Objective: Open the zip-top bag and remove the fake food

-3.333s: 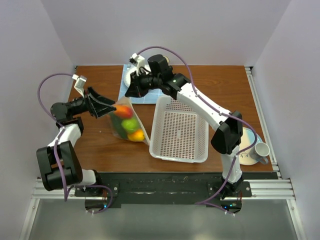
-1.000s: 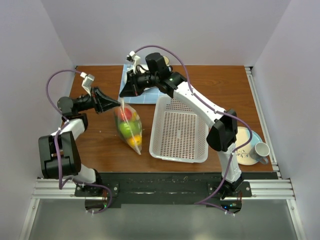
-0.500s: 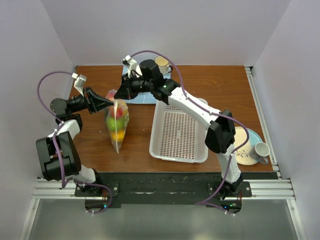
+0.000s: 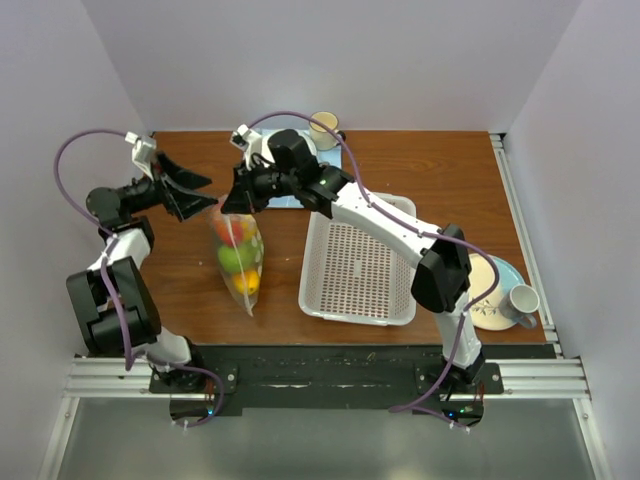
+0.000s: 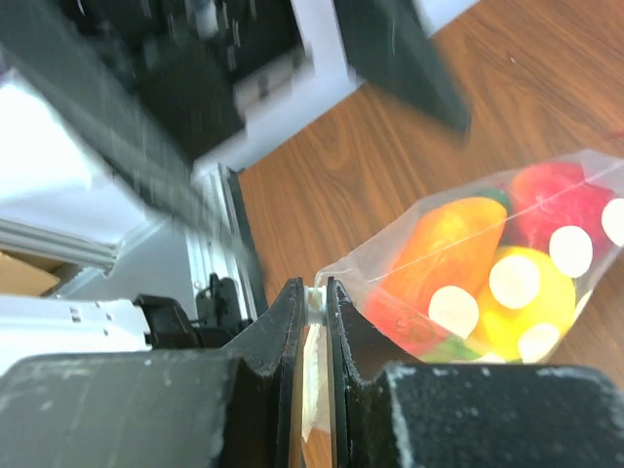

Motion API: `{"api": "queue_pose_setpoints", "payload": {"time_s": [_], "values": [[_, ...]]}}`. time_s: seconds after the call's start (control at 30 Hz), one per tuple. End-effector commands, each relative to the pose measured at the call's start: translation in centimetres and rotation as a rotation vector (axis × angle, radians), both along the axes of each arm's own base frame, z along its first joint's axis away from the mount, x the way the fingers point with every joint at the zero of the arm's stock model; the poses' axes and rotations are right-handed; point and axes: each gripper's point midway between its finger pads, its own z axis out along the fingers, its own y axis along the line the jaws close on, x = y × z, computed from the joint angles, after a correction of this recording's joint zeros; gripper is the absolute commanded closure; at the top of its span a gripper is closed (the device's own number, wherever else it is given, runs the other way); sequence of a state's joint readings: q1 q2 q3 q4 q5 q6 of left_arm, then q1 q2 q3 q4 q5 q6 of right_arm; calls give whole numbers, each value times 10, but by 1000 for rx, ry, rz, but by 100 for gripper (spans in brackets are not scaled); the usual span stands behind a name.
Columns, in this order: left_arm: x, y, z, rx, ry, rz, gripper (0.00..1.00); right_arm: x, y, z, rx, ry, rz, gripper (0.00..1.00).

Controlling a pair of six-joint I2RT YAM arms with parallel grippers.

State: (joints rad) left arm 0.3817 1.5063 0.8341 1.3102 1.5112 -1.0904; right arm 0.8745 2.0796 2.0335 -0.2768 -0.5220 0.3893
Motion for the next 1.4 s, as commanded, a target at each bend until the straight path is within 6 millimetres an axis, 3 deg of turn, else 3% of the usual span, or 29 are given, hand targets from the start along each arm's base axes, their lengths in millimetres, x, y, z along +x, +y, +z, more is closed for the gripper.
{"api": "queue_pose_setpoints", "payload": {"time_s": [0.0,0.07,0.3,0.47,0.57,0.67,0.83,0.93,1.07,1.13,1.17,1.3,1.37], "values": [[-8,10,8,384,-512,-102,0,-8,-20,44,31,-101,10,100],[-5,5,4,370,-498,-123,3,-9,-21,52,30,-118,16,100],[-6,-47,-6,316,-504,-291,0,-10,-28,65,12,-157,51,100],[29,-59,-13,234,-450,-300,0,-13,-41,54,-21,-147,58,100],[34,-68,-27,226,-407,-343,0,-10,-46,51,-40,-160,41,100],[19,-71,-39,247,-365,-381,8,3,-54,50,-51,-169,6,100],[-2,-45,-49,241,-286,-302,33,29,-67,57,-40,-177,-40,100],[-12,-29,-49,242,-255,-241,41,50,-73,59,-41,-185,-72,100],[-32,-28,-50,238,-231,-219,48,68,-74,69,-11,-196,-91,100],[-45,-34,-54,228,-214,-227,49,75,-69,61,-9,-179,-91,100],[-50,-38,-56,225,-211,-240,49,76,-66,70,13,-190,-84,100],[-68,-49,-66,208,-180,-268,52,80,-50,64,54,-138,-52,100],[-71,-44,-61,221,-203,-239,54,72,-44,63,59,-123,-23,100]]}}
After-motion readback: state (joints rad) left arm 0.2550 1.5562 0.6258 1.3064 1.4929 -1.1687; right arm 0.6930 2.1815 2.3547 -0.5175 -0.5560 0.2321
